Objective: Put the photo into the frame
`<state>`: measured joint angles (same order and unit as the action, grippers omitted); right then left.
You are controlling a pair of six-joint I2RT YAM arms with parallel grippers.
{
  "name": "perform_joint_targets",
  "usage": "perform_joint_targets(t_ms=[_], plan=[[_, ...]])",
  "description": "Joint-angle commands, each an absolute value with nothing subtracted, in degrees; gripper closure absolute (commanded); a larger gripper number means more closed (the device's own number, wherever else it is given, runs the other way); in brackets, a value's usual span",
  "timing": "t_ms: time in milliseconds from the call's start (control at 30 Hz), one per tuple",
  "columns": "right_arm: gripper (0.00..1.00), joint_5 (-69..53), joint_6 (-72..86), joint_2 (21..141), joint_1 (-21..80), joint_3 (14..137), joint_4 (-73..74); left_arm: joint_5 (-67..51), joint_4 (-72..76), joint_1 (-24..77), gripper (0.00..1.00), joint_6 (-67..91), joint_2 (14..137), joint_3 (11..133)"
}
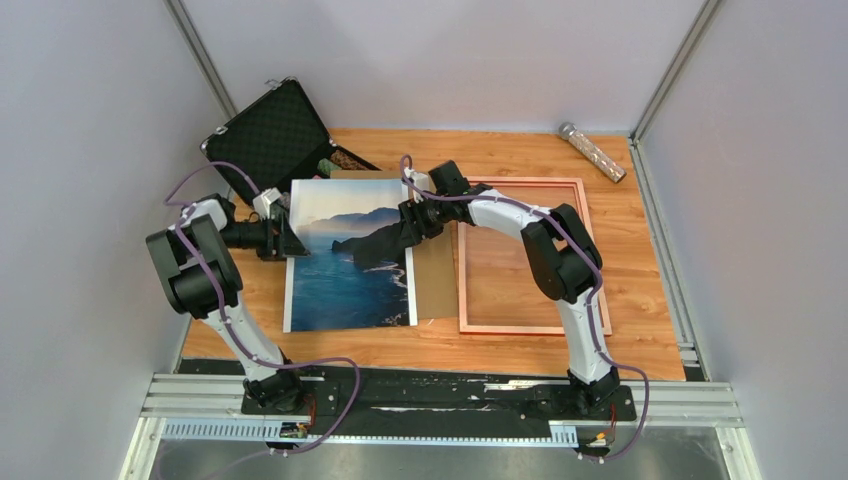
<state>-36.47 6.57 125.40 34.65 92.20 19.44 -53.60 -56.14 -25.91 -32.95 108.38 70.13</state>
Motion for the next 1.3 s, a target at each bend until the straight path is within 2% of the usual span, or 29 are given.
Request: perform_joint_targets(t_ms=[0, 167, 600, 667, 700, 733, 1000, 1267], plan=[[0.41, -35.0, 6.1, 126.7, 35.2, 93.2, 19.2, -58.1, -57.5, -26.4, 0.25, -34.3, 107.9, 71.1], [0.41, -34.9, 6.1, 126.9, 35.2, 93.2, 19.3, -59.1, -58.8, -26.5, 0.41, -34.2, 106.5, 71.1], [0.41, -33.9, 5.9, 126.2, 35.2, 93.1, 19.3, -60.3, -60.7, -26.4, 0.77, -32.3, 103.3, 71.2], [0.41, -33.7, 6.0, 126.0, 35.1, 93.4, 19.3, -59.8, -61.3, -26.4, 0.86, -31.7, 102.1, 71.7], [0.41, -33.5, 6.1, 125.9, 35.1, 93.5, 19.3, -59.4, -61.6, -26.4, 0.96, -31.3, 101.3, 72.0], [0.4, -33.4, 6.2, 125.7, 35.1, 93.7, 19.3, -59.1, -61.8, -26.4, 1.0, -30.5, 100.9, 72.6], [0.29, -32.1, 7.7, 120.9, 33.8, 94.4, 20.2, -54.8, -60.5, -25.0, 1.0, -21.4, 91.7, 75.7], [0.2, -29.2, 9.1, 109.1, 33.3, 93.5, 20.4, -45.1, -57.0, -17.0, 1.0, -9.1, 81.3, 81.9]])
